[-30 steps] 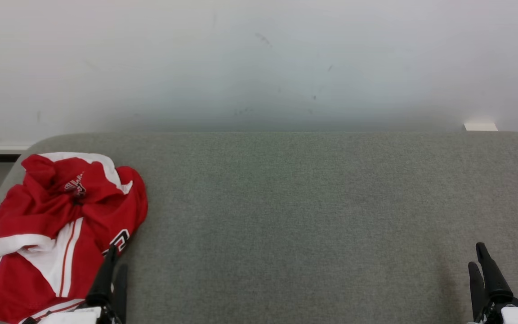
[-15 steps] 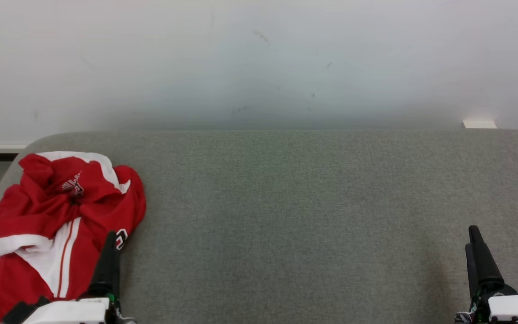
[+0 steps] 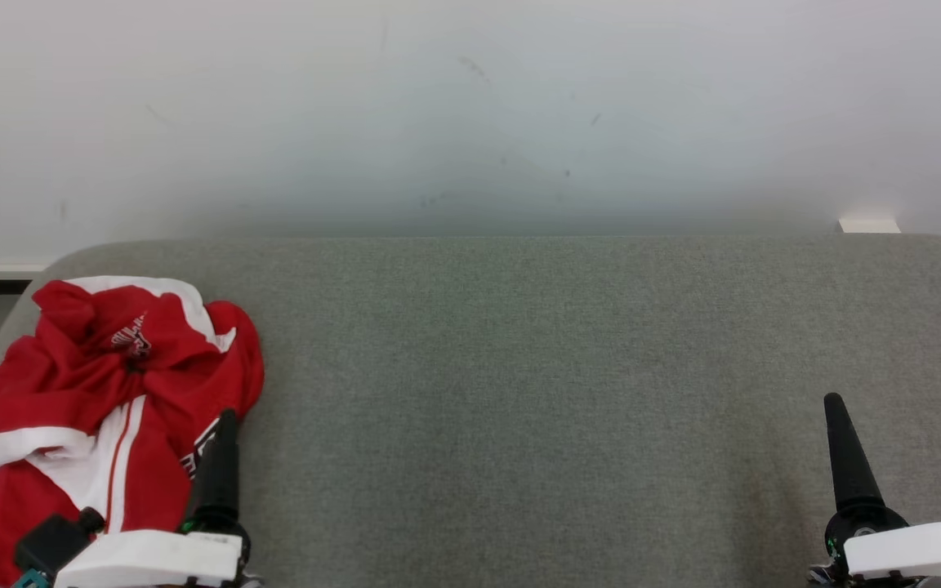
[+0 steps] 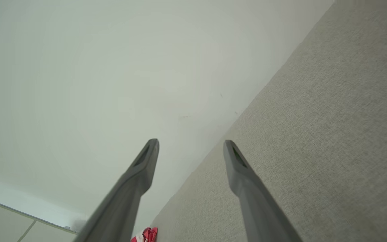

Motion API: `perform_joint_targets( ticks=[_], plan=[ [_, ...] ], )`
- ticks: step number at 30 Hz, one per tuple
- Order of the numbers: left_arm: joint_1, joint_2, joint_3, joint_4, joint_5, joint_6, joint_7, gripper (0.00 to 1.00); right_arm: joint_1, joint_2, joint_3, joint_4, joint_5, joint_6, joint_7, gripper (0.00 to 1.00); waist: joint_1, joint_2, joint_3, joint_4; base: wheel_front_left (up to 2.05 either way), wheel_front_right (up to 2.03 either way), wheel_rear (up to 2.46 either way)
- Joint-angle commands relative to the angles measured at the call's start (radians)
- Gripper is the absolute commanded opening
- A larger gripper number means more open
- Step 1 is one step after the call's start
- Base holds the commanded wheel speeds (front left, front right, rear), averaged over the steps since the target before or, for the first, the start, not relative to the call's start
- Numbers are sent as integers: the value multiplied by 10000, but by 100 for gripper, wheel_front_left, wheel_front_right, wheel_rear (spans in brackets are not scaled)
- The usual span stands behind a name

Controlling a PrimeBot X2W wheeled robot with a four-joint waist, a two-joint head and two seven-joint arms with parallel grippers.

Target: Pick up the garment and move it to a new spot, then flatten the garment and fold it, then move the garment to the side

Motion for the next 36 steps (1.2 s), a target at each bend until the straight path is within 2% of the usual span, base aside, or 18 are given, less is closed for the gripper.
perform_joint_targets(
  ticks=[1,14,27,36],
  plan=[
    [-178,85,-69,-225,577,101,-125,100,-243,-156,103,-255,-568,-6,-125,100,0,-1,-5,2,0,0,0],
    [-177,102,-597,-352,3549,633,-564,100,-245,-243,502,-329,-3340,-8,-565,100,0,-1,-10,-58,0,0,0],
    [-135,117,-853,-368,5305,894,-940,100,-188,-164,702,-188,-5424,-10,-946,100,0,-1,-37,-89,0,0,0],
    [-98,124,-1010,-331,6178,993,-1189,100,-161,-37,467,-38,-6577,-12,-1193,100,0,-1,-55,-108,0,0,0]
  ],
)
